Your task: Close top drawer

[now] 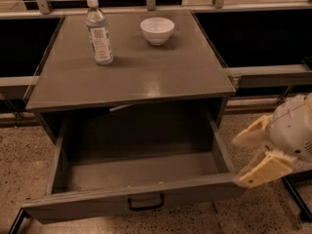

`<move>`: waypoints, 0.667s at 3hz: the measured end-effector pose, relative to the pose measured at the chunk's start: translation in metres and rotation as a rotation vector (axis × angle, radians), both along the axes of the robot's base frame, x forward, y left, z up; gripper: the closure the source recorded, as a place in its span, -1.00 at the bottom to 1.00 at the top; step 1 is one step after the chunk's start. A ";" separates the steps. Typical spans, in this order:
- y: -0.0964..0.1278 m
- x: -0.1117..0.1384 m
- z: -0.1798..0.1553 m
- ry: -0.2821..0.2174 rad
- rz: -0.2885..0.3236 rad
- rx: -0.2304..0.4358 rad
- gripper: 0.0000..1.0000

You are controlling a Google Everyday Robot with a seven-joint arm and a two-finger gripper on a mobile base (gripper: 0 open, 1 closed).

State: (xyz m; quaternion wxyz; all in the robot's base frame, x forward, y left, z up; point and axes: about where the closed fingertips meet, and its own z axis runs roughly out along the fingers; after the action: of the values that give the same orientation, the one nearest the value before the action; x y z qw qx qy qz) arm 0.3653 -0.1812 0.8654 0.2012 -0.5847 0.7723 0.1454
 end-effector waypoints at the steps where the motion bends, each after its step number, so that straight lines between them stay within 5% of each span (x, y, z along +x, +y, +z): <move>1: 0.007 -0.010 -0.004 0.022 -0.008 0.045 0.24; 2: 0.008 -0.010 -0.007 0.022 -0.004 0.051 0.86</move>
Offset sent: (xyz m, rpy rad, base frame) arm -0.0112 0.0064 -0.0056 0.0490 0.0259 -0.0097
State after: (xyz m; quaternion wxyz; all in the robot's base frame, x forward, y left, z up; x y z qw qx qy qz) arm 0.3552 -0.1735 0.8585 0.2080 -0.5761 0.7717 0.1710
